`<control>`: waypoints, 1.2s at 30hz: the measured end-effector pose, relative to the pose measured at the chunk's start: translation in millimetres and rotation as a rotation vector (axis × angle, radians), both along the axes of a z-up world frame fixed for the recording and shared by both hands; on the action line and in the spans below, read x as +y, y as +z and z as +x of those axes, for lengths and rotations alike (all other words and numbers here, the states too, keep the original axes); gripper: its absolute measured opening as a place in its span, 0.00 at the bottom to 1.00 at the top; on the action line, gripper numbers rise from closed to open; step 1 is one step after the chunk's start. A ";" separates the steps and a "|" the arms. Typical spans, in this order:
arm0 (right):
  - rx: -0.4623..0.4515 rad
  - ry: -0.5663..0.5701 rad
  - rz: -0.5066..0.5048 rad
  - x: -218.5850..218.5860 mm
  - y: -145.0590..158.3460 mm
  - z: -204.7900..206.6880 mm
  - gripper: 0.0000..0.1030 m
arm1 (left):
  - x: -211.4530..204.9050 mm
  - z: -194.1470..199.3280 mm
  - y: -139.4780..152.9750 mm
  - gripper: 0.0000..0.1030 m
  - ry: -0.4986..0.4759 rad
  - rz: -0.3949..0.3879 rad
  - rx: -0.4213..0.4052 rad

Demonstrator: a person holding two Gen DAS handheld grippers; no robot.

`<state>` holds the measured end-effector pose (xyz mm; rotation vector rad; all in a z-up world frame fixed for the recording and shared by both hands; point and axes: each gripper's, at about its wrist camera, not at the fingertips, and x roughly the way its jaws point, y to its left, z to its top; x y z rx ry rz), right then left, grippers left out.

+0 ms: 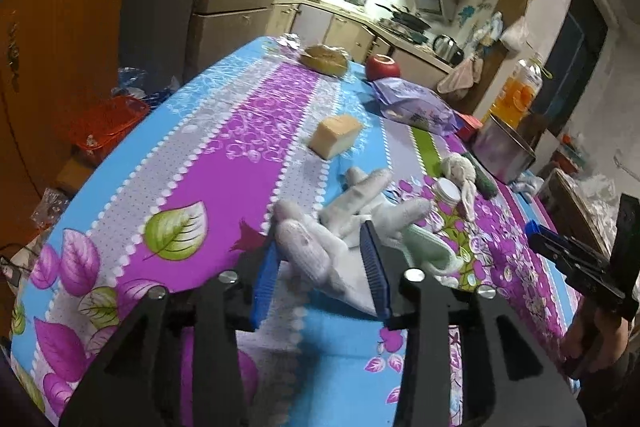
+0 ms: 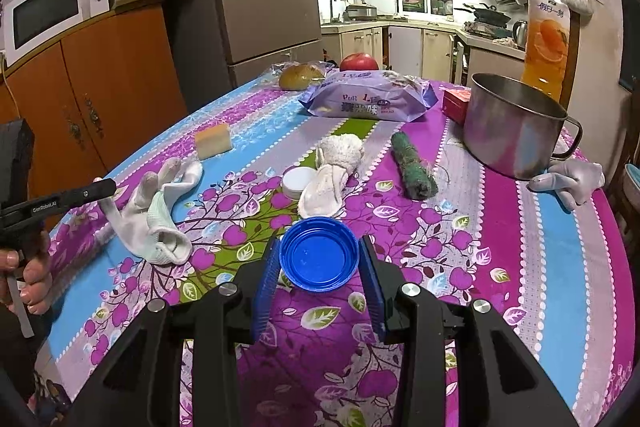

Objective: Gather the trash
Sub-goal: 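Grasp a white glove with the left tool while the right tool grasps the blue bottle cap, then carry the glove and blue cap over the green bin with both tools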

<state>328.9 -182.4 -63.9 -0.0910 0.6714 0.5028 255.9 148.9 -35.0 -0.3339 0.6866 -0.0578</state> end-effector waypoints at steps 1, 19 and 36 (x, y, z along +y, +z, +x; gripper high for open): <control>0.000 0.000 0.001 0.1 -0.2 0.4 0.39 | 1.8 -0.4 -0.6 0.27 0.003 -0.002 0.004; -0.156 -0.097 -0.011 -13.5 45.6 -42.7 0.39 | -62.6 -13.3 64.4 0.01 -0.079 0.154 -0.156; -0.214 -0.278 0.003 -86.4 100.1 -101.6 0.39 | -183.2 -17.3 151.7 0.01 -0.294 0.185 -0.312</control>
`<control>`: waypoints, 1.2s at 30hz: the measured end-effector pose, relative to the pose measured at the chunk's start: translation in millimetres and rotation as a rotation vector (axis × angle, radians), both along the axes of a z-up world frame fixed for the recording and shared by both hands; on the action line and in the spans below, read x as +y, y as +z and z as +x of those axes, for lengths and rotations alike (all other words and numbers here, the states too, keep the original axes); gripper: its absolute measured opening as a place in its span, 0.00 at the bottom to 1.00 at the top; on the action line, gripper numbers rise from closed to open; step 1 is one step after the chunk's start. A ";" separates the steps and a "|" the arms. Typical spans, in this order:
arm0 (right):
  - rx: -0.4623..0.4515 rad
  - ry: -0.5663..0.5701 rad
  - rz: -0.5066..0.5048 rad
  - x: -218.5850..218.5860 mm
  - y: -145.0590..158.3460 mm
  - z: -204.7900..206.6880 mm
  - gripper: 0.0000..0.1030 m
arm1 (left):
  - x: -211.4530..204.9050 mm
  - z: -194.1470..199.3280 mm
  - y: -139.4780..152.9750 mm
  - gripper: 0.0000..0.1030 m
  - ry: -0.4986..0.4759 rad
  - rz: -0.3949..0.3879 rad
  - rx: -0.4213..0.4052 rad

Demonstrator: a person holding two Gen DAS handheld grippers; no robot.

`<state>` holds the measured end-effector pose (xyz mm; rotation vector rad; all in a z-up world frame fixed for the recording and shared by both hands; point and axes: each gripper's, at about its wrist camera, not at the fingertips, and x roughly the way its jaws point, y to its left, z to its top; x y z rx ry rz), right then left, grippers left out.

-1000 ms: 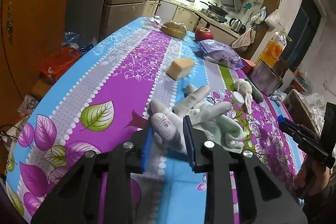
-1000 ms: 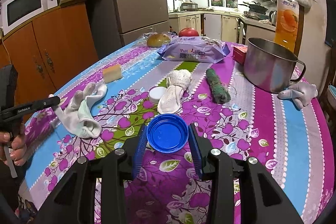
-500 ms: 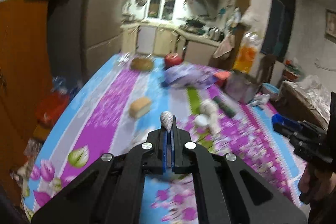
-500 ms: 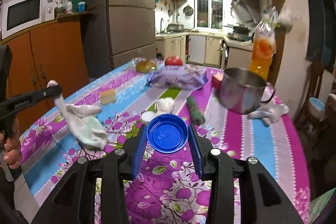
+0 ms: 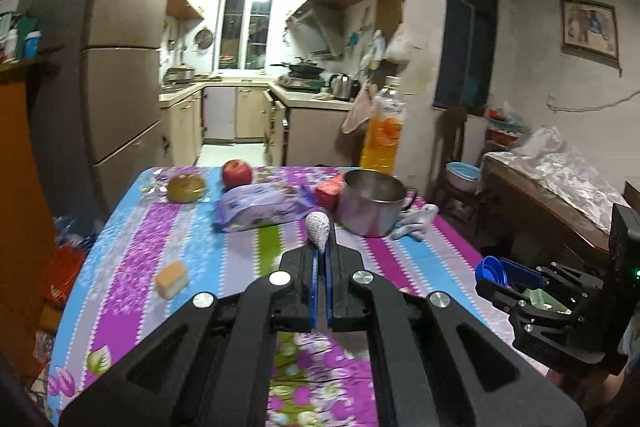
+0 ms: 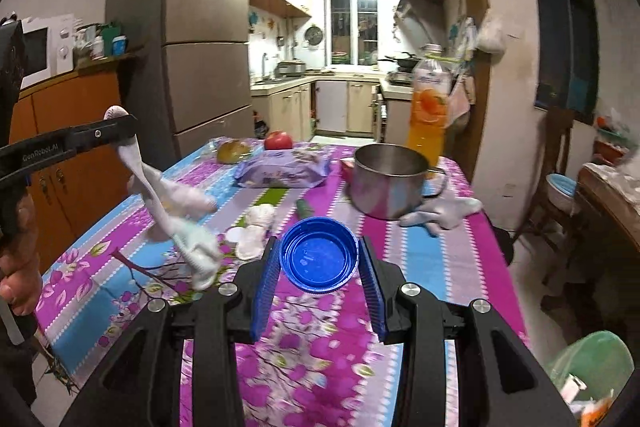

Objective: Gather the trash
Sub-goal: 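Carry the glove and blue cap over the green bin with both tools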

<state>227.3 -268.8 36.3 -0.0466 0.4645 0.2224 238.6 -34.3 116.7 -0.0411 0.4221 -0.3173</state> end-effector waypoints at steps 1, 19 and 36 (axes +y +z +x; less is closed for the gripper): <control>-0.001 -0.013 0.002 -7.2 2.2 -4.2 0.39 | -8.5 -0.6 1.3 0.01 -0.014 0.002 -0.001; 0.007 -0.249 0.008 -132.2 29.6 -75.3 0.39 | -148.3 -28.8 7.0 0.01 -0.271 0.011 -0.009; 0.012 -0.484 0.064 -246.7 29.0 -152.6 0.39 | -281.1 -72.6 -6.6 0.01 -0.468 0.055 -0.030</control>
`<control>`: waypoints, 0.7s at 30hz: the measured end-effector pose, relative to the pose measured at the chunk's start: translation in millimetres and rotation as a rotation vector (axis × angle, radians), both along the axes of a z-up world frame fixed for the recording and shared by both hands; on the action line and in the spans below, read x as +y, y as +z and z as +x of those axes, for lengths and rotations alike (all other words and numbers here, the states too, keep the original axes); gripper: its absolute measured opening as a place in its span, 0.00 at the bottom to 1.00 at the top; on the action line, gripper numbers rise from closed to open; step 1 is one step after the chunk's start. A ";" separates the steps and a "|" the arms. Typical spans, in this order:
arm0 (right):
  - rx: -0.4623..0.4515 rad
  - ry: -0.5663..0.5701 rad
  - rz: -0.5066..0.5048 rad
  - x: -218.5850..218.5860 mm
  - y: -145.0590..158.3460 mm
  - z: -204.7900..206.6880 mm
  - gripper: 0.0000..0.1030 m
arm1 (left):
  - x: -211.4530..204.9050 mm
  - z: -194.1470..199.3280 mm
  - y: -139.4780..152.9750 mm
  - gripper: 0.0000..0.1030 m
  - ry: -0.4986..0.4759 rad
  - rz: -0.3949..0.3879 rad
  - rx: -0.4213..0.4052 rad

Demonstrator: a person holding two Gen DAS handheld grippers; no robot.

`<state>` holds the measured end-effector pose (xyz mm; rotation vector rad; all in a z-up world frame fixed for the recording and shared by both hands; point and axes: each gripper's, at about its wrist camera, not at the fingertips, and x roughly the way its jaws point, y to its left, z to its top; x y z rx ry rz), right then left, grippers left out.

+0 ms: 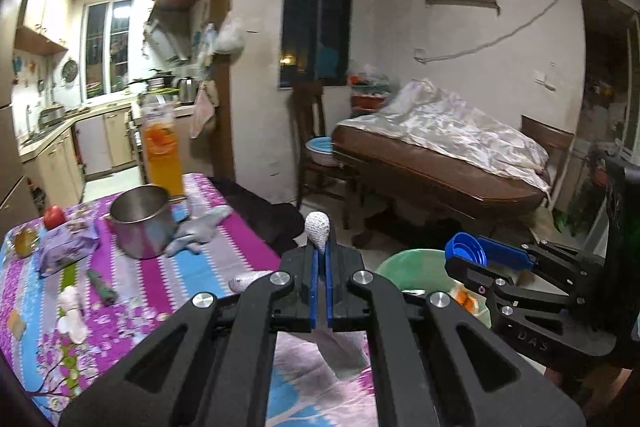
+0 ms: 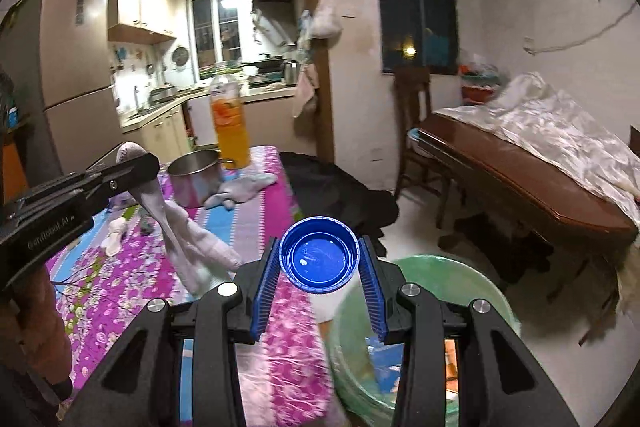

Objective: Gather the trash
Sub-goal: 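Carry the glove and blue cap over the green bin with both tools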

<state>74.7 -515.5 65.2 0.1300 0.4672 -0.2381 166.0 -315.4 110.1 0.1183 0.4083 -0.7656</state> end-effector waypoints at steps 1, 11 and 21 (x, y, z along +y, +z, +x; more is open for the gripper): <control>0.001 -0.011 0.001 -4.7 -0.5 -3.6 0.39 | -9.6 -2.9 -1.4 0.01 -0.017 0.001 0.001; 0.034 -0.143 0.040 -79.4 -14.0 -41.8 0.39 | -79.6 -18.7 -12.3 0.01 -0.124 0.021 0.022; 0.113 -0.219 0.084 -139.4 -39.5 -56.7 0.39 | -134.0 -32.0 -26.3 0.01 -0.185 0.046 0.037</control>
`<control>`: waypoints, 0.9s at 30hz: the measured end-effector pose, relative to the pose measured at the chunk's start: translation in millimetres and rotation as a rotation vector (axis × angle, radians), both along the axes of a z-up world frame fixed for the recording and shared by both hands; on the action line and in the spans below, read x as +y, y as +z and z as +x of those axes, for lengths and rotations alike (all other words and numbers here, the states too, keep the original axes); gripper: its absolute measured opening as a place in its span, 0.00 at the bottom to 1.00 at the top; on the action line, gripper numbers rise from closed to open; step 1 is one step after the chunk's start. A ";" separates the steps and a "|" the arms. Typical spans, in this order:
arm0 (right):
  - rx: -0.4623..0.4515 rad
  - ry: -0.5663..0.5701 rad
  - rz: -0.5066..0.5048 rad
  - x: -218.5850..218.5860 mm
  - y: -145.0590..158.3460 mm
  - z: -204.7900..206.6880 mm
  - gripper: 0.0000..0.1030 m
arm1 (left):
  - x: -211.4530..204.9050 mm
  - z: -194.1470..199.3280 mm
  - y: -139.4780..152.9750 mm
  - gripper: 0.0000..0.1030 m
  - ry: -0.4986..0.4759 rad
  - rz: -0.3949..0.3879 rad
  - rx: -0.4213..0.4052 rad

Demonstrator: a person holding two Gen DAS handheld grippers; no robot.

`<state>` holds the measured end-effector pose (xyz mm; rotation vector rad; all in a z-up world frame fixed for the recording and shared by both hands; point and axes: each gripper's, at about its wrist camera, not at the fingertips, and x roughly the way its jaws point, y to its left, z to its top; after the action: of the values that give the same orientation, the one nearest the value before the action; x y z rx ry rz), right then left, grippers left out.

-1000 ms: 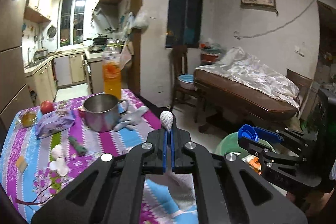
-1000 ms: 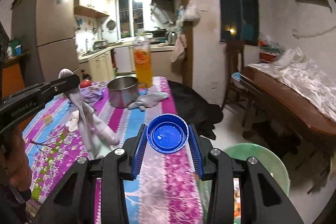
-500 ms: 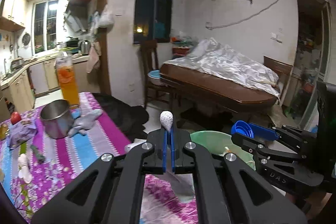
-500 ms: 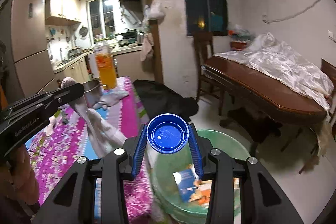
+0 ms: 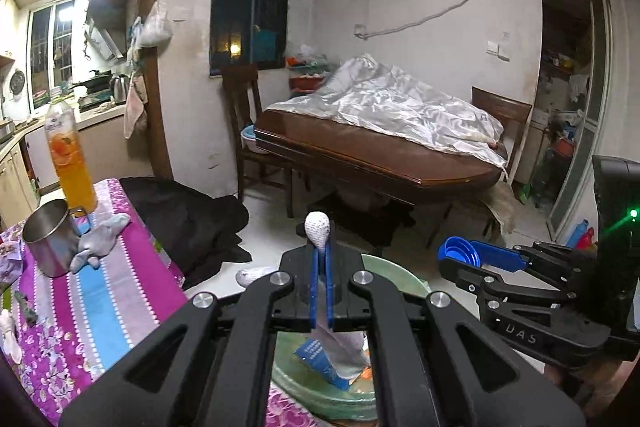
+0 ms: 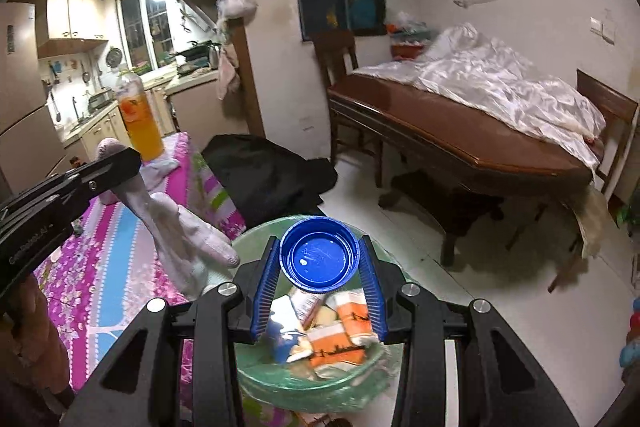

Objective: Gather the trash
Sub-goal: 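Carry the glove and blue cap over the green bin with both tools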

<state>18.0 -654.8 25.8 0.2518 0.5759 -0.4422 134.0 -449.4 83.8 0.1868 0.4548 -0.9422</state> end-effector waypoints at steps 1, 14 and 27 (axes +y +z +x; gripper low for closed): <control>0.007 -0.004 0.005 -3.2 -2.5 0.8 0.39 | -5.5 -0.4 -2.9 0.01 -0.005 0.006 0.004; 0.117 -0.028 0.085 -39.4 -41.0 19.4 0.39 | -36.7 3.7 -29.1 0.01 -0.027 0.062 0.028; 0.166 -0.009 0.143 -45.4 -59.4 36.5 0.39 | -44.8 8.6 -41.5 0.01 -0.016 0.093 0.039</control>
<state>54.5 -700.3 -33.6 0.3565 0.7708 -0.4340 142.6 -494.2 42.3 0.2569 0.5346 -0.9422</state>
